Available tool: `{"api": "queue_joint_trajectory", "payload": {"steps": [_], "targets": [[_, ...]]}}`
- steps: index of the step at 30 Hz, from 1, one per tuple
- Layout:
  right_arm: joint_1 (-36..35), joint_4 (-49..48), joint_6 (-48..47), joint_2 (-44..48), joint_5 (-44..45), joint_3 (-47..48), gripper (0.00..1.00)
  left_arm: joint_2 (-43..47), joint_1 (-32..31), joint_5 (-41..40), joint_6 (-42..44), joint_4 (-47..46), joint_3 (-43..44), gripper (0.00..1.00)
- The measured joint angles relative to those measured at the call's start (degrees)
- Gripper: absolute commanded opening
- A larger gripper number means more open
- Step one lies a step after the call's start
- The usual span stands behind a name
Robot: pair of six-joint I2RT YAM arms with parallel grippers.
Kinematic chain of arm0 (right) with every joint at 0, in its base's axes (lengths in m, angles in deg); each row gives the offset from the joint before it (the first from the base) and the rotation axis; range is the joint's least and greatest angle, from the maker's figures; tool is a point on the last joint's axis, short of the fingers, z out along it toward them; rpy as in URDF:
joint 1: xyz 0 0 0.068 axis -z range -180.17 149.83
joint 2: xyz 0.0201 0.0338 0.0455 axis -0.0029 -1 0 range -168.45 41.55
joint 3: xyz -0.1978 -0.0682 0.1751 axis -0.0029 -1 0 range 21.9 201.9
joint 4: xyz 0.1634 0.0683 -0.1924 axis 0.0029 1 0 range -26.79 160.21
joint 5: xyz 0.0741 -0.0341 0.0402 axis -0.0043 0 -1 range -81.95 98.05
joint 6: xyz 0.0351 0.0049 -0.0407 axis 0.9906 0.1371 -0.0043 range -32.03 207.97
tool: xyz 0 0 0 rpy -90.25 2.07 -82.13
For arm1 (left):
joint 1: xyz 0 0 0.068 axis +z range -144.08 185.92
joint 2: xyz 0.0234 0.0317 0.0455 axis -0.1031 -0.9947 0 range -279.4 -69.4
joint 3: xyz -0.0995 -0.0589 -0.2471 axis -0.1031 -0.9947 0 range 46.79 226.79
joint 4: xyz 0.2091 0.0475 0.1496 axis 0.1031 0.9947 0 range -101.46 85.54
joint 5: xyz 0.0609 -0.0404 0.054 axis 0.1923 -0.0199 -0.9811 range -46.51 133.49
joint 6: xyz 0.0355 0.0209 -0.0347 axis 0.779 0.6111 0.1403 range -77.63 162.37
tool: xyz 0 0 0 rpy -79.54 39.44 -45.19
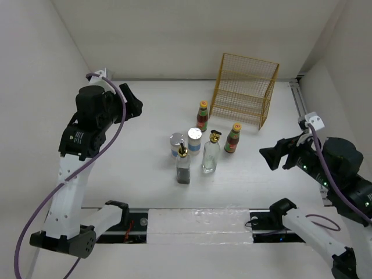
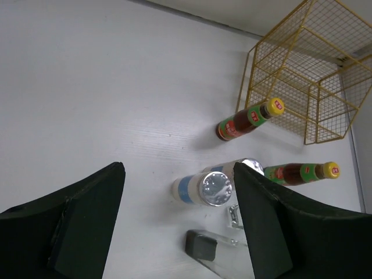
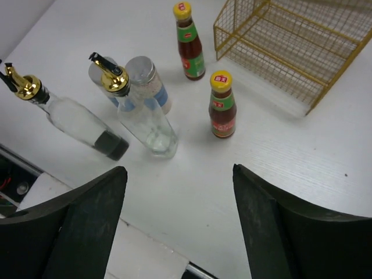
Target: Organize the condiment bottles
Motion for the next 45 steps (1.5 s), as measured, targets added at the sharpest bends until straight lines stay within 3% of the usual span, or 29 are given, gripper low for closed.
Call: {"api": "queue_joint_trajectory", "payload": {"steps": [1, 2, 4, 5, 7, 8, 10, 11, 12, 14, 16, 18, 19, 22, 33, 45], "targets": [[0.0, -0.5, 0.1, -0.2, -0.9, -1.2, 0.72, 0.2, 0.0, 0.3, 0.0, -0.5, -0.1, 0.71], [0.0, -1.2, 0.1, -0.4, -1.6, -2.1, 0.52, 0.3, 0.0, 0.7, 0.0, -0.9, -0.1, 0.71], [0.0, -2.3, 0.0, -1.0, -3.0, -3.9, 0.30, 0.2, 0.0, 1.9, -0.1, -1.7, -0.2, 0.64], [0.0, -2.9, 0.0, -1.3, -3.7, -4.5, 0.12, 0.0, 0.0, 2.5, -0.1, -2.2, -0.3, 0.60], [0.0, -4.7, -0.4, -1.9, -4.7, -6.1, 0.01, -0.2, 0.0, 4.0, -0.4, -3.9, -0.9, 0.39], [0.0, -5.5, -0.4, -2.1, -5.1, -6.8, 0.01, -0.3, 0.0, 4.8, -0.6, -4.6, -1.2, 0.26], [0.0, -7.0, -0.7, -2.5, -5.5, -8.5, 0.13, -0.8, 0.0, 6.4, -1.1, -6.0, -1.6, 0.00], [0.0, -7.8, -1.0, -2.8, -5.6, -9.2, 0.25, -1.0, 0.0, 7.0, -1.4, -6.6, -1.6, 0.00], [0.0, -8.9, -1.0, -2.9, -5.6, -9.8, 0.51, -1.3, 0.0, 7.4, -1.4, -7.1, -1.7, 0.00], [0.0, -11.0, -1.8, -3.2, -6.1, -11.3, 0.68, -1.9, 0.0, 8.1, -1.7, -7.8, -1.7, 0.00], [0.0, -12.9, -2.6, -3.4, -7.4, -13.1, 0.78, -2.5, 0.0, 8.2, -1.8, -8.2, -1.7, 0.18], [0.0, -15.5, -3.2, -3.2, -8.7, -15.8, 0.81, -3.2, -0.2, 8.0, -2.2, -8.2, -1.7, 0.32], [-0.3, -16.8, -3.3, -3.1, -9.2, -17.3, 0.83, -3.5, -0.4, 7.7, -2.5, -8.2, -1.6, 0.44], [-2.1, -20.4, -3.7, -2.8, -10.8, -21.7, 0.86, -4.7, -1.2, 6.4, -2.9, -8.1, -1.7, 0.52], [-13.3, -33.4, -7.0, -14.8, -10.6, -22.6, 0.86, -7.2, -1.7, 4.4, -3.3, -8.2, -1.6, 0.52], [-13.9, -45.4, -7.4, -21.3, -8.3, -22.7, 0.78, -9.4, -1.7, 4.0, -3.3, -9.0, -1.2, 0.52]]}}
